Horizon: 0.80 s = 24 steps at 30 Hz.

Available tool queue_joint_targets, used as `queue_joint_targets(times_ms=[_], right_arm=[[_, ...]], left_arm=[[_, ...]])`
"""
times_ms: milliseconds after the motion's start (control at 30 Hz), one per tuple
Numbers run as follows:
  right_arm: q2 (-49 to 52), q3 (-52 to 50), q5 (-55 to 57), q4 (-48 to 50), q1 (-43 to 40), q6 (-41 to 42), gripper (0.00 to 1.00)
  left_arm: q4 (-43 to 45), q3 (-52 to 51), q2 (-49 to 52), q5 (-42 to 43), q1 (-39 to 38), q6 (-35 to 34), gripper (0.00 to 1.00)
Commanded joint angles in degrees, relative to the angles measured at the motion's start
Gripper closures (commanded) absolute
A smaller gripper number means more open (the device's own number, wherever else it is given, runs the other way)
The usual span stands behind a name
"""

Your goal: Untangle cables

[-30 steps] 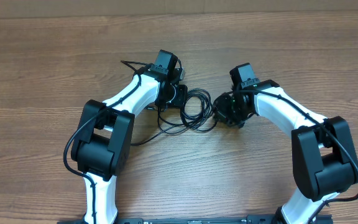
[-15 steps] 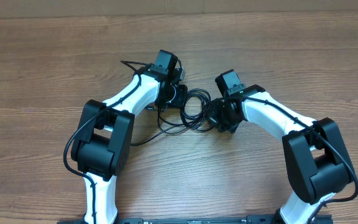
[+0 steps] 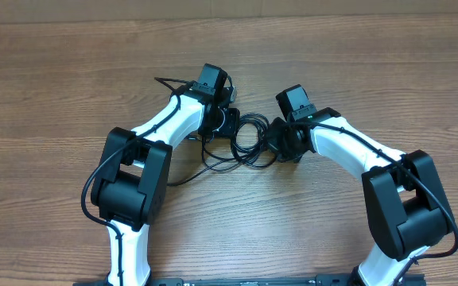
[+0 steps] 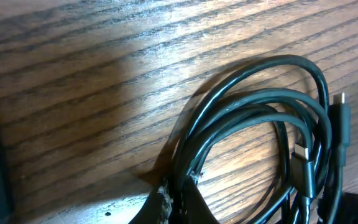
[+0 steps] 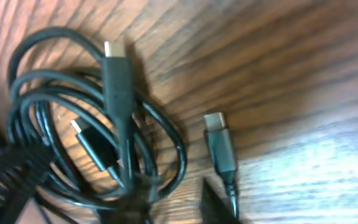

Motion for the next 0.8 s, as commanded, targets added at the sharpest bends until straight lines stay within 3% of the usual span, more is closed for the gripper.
queue_joint_targets(times_ms=[0, 400, 767], right_arm=[[-0.33, -0.24, 2.01, 1.46, -1.49, -0.17, 0.64], [-0.33, -0.22, 0.55, 8.04, -1.73, 0.02, 0.75], [-0.33, -0.24, 0.46, 6.29, -1.05, 0.02, 0.85]], left_arm=[[0.20, -0.09, 0.39, 0.70, 0.26, -0.28, 0.96], [0.24, -0.09, 0.39, 0.70, 0.26, -0.31, 0.96], [0.39, -0.09, 0.39, 0.70, 0.26, -0.31, 0.96]])
